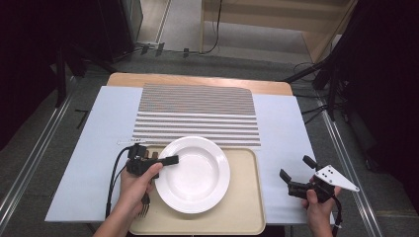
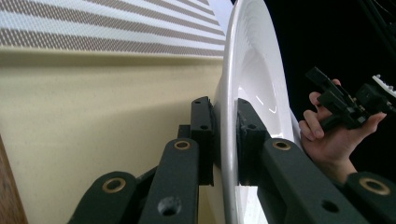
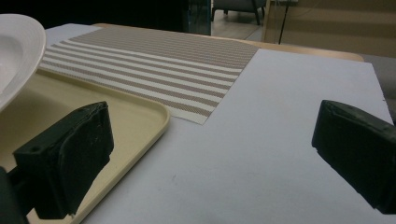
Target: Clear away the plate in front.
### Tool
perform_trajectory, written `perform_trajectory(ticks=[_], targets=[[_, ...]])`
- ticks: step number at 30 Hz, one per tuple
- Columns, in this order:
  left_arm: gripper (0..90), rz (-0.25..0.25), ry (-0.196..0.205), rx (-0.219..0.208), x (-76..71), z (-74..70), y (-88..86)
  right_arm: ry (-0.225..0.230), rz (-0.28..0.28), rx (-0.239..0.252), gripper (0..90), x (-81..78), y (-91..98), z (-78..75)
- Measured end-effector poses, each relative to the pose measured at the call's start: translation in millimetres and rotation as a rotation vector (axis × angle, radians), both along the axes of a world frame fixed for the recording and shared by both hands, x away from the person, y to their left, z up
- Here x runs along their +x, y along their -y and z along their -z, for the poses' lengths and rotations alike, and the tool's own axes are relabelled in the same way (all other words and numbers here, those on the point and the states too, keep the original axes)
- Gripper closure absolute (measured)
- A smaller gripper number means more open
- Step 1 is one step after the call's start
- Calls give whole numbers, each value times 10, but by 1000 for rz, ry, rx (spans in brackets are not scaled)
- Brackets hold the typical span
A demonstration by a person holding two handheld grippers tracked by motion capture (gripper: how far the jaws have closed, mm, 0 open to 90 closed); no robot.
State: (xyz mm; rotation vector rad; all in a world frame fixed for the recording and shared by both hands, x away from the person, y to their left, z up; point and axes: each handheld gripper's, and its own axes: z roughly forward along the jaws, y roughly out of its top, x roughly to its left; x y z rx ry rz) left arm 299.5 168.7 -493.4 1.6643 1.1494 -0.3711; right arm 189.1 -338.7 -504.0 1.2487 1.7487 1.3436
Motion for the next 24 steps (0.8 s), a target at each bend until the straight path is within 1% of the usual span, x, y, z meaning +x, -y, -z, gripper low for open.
perform_trajectory(ticks=[4, 8, 10, 13, 14, 18, 19, 21, 24], targets=[[800, 10, -7, 1, -39, 19, -16, -1, 3, 1, 0, -7, 4, -4], [800, 21, -32, -17, -60, 48, -13, 4, 8, -2, 0, -9, 8, -9], [801, 31, -33, -14, -69, 59, 11, 6, 11, -1, 0, -10, 8, -11], [800, 38, -32, 2, -77, 70, 53, 5, 12, -3, 0, -10, 11, -10], [799, 43, -35, 8, -76, 77, 61, 6, 11, -3, 0, -11, 11, -11], [799, 58, -62, 6, -71, 114, 90, 5, 13, -4, 0, -10, 13, -9], [800, 61, -62, 7, -69, 123, 97, 3, 14, -2, 0, -10, 14, -9], [799, 59, -65, 20, -64, 131, 110, 3, 13, -1, 0, -8, 15, -7], [801, 60, -77, 22, -43, 153, 105, 3, 13, -4, 0, -10, 13, -7]])
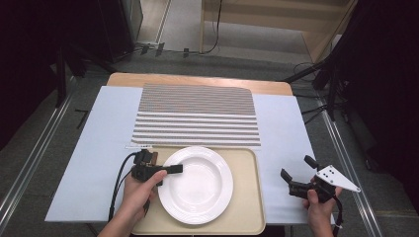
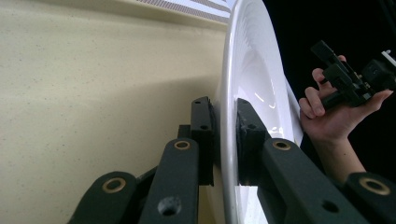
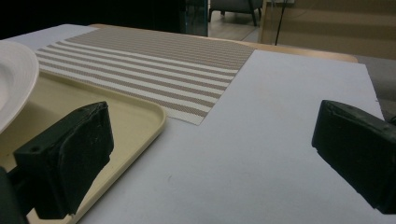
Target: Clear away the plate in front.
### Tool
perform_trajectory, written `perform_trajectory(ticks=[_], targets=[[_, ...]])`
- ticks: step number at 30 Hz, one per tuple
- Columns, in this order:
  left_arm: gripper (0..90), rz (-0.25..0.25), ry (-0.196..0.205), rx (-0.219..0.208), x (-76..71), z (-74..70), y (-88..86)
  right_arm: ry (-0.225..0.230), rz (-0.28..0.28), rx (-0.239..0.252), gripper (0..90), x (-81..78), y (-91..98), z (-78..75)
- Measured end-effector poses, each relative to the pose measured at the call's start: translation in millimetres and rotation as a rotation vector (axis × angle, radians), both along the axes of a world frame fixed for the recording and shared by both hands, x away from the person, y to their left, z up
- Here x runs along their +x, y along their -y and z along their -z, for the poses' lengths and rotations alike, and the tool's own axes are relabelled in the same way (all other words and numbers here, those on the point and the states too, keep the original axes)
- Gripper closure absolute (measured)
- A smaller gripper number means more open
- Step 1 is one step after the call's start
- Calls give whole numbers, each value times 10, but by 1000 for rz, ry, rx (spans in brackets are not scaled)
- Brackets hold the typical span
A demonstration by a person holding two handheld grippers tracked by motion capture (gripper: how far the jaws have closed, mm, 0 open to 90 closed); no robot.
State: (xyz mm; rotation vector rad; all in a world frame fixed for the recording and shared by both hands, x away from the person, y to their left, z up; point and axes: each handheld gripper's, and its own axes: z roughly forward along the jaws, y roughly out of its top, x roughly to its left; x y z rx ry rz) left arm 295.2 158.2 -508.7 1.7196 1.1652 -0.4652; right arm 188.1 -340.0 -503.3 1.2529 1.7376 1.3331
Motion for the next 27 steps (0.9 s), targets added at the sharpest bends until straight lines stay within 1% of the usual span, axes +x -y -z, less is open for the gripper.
perform_trajectory(ticks=[2, 4, 6, 10, 14, 15, 17, 20, 23, 25, 27], targets=[[801, -4, -17, 1, 10, 10, -3, 0, 0, 0, 0, 0, 0, 0], [806, -13, -13, 29, 6, 6, 9, -1, 0, 2, 0, 3, 1, 3], [807, -12, -18, 39, 12, 2, 11, -4, 1, 3, 0, 4, -2, 6], [809, -8, 5, 96, 12, -29, 42, -6, 0, -2, 0, 6, -12, 8], [799, -5, 9, 103, 41, -37, 35, -7, 0, 0, 0, 6, -16, 8], [792, -13, 13, 114, 49, -37, 32, -7, 0, 0, 0, 5, -15, 8], [773, -22, 29, 159, 58, -34, 42, -6, 1, 0, 0, 1, -11, 8], [759, -23, 45, 196, 58, -34, 48, -7, 1, 2, 0, 0, -7, 9], [687, -53, 76, 248, 60, -78, 15, -9, 0, 0, 0, 5, -4, 14], [673, -51, 78, 255, 60, -92, 4, -9, 1, 0, 0, 4, -7, 13], [672, -42, 95, 286, 50, -93, 18, -9, 1, 0, 0, 6, -9, 14]])
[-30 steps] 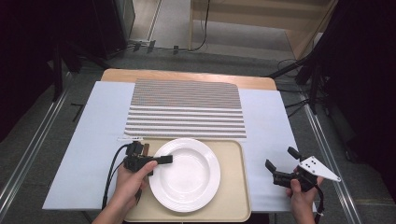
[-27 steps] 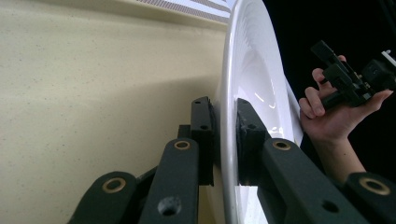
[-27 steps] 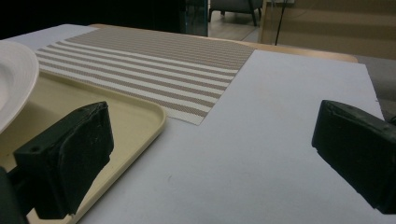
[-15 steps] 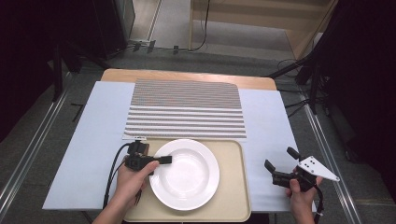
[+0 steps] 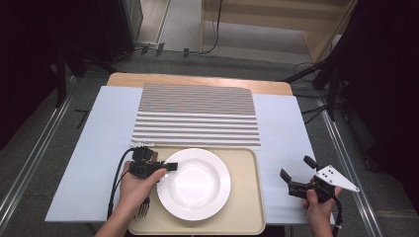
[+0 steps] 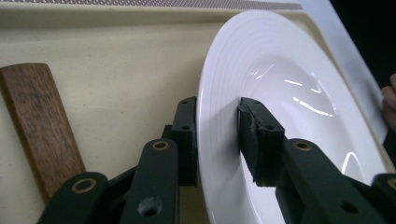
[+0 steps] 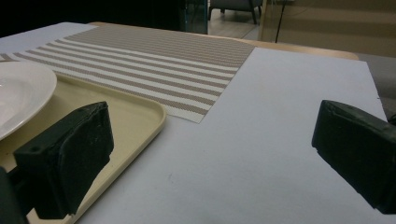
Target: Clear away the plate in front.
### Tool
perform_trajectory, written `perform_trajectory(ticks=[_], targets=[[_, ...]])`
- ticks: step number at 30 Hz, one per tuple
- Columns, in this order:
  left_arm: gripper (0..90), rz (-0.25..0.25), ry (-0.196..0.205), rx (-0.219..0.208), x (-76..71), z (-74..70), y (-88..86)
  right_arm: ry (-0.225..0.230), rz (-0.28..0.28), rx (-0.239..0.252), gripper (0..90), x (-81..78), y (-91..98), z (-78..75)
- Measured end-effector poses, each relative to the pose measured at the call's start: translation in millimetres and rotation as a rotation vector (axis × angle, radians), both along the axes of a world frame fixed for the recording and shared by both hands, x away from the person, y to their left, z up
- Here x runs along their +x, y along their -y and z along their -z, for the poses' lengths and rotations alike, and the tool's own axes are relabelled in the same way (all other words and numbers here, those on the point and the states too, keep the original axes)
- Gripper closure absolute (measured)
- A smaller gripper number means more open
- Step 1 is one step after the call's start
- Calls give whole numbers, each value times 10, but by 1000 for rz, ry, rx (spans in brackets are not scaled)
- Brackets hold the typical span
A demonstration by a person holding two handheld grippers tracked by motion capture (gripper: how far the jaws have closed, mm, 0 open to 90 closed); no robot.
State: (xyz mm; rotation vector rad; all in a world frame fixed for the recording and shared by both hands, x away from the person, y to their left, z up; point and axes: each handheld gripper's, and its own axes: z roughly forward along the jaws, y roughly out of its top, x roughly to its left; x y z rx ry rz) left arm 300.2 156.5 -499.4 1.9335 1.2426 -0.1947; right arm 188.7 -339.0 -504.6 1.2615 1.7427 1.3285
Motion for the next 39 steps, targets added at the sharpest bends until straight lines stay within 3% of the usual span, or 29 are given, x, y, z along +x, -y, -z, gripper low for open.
perform_trajectory(ticks=[4, 10, 18, 22, 28, 32, 39], targets=[[683, 34, -19, -2, 4, 12, 2, -1, 1, -1, 0, 0, -9, -2], [679, 42, -17, 37, -9, -15, 25, -3, -3, -2, 0, 2, -21, 3], [611, 56, 71, 124, -64, -79, 77, -3, -5, -6, 0, -1, -9, 6], [508, 73, 99, 111, -74, -114, 49, -2, -4, -8, 0, 1, -8, 8], [455, 56, 152, 85, -86, -152, -10, 0, -5, -8, 0, -2, -20, 3], [361, 47, 210, 79, -107, -185, -31, -3, -4, -7, 0, 0, -20, 4], [262, 10, 296, 15, -137, -240, -111, -2, -6, -9, 0, 0, -19, 6]])
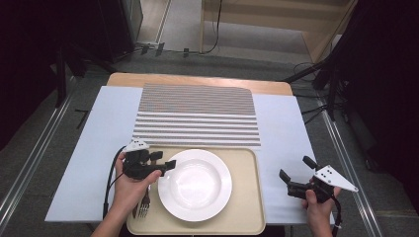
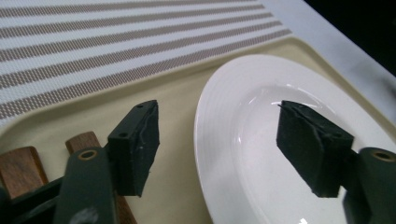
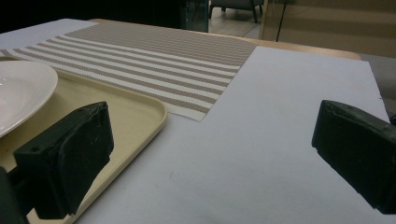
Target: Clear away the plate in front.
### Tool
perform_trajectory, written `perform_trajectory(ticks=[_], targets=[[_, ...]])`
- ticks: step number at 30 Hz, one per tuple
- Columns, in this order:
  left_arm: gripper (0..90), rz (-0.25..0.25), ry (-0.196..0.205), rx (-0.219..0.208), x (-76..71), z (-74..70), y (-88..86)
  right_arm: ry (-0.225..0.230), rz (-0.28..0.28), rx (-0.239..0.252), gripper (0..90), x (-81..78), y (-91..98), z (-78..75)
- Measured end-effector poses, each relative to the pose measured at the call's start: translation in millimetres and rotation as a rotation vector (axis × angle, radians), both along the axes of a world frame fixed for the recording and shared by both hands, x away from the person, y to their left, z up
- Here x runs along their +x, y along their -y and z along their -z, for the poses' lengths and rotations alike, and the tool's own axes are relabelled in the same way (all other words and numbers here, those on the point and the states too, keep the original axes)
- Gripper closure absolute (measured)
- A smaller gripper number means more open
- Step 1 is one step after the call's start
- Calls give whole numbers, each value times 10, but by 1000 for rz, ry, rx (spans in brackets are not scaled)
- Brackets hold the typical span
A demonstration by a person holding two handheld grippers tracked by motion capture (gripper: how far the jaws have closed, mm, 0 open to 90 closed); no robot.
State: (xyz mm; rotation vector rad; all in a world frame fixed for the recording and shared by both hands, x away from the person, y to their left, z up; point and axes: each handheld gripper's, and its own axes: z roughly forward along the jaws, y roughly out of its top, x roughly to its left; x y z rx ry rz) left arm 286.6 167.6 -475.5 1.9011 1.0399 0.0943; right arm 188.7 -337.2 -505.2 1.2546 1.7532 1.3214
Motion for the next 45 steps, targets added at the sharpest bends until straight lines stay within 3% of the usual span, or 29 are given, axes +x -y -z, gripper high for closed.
perform_trajectory(ticks=[4, 15, 17, 29, 45], targets=[[108, 11, 22, -46, -1, 2, -61, -2, 1, 0, 0, 0, 5, 1], [86, -9, 163, -68, -63, -64, -184, 1, -1, -6, 0, 4, -5, 0], [5, -1, 182, -73, -67, -71, -204, 1, -1, -7, 0, 4, -5, 0], [0, -50, 276, -64, -111, -75, -388, 2, 2, -6, 0, 1, -4, -2], [0, -125, 330, -40, -198, -47, -749, 2, 1, -9, 0, 4, -7, -1]])
